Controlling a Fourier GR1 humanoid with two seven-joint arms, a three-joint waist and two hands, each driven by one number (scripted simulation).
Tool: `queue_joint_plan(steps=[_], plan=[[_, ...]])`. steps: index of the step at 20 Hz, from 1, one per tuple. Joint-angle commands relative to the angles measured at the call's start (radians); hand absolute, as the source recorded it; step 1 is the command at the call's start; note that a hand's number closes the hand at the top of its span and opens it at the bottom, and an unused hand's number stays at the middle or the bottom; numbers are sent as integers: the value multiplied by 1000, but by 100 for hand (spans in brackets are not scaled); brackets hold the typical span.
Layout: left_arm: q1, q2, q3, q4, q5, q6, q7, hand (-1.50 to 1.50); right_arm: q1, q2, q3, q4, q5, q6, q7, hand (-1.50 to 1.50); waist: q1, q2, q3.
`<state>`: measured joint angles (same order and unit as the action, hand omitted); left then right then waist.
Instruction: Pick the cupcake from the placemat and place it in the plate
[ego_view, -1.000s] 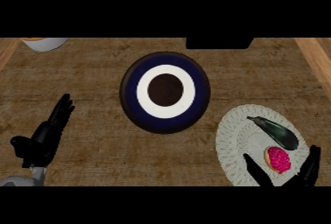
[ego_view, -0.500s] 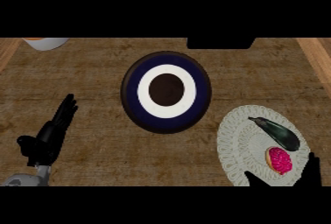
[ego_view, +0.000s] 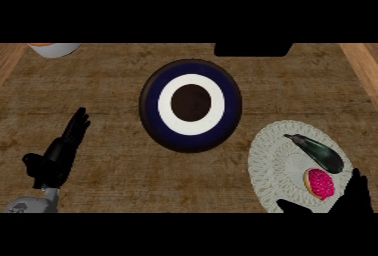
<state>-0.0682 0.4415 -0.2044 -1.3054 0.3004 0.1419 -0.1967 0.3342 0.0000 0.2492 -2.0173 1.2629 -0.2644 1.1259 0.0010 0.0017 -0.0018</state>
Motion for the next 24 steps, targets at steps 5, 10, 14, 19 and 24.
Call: queue_joint_plan(steps=[5,10,14,19,24], plan=[[32,-19,18,-50,-24,-13,22,0,-54,0,-60,-31,-82,171,128,-150,0,-2,2],[12,-42,36,-29,-55,-9,28,0,-130,0,-94,178,-79,73,109,-150,1,-1,2],[9,-48,49,-58,-69,-6,67,0,-153,0,-114,190,-72,101,129,-150,2,-2,2],[-61,-38,101,-20,-61,-49,99,0,-131,0,-192,232,-117,75,26,-150,-5,-2,2],[-30,-59,117,-20,-90,-86,77,0,-213,0,-223,434,-195,23,-138,150,1,-1,2]])
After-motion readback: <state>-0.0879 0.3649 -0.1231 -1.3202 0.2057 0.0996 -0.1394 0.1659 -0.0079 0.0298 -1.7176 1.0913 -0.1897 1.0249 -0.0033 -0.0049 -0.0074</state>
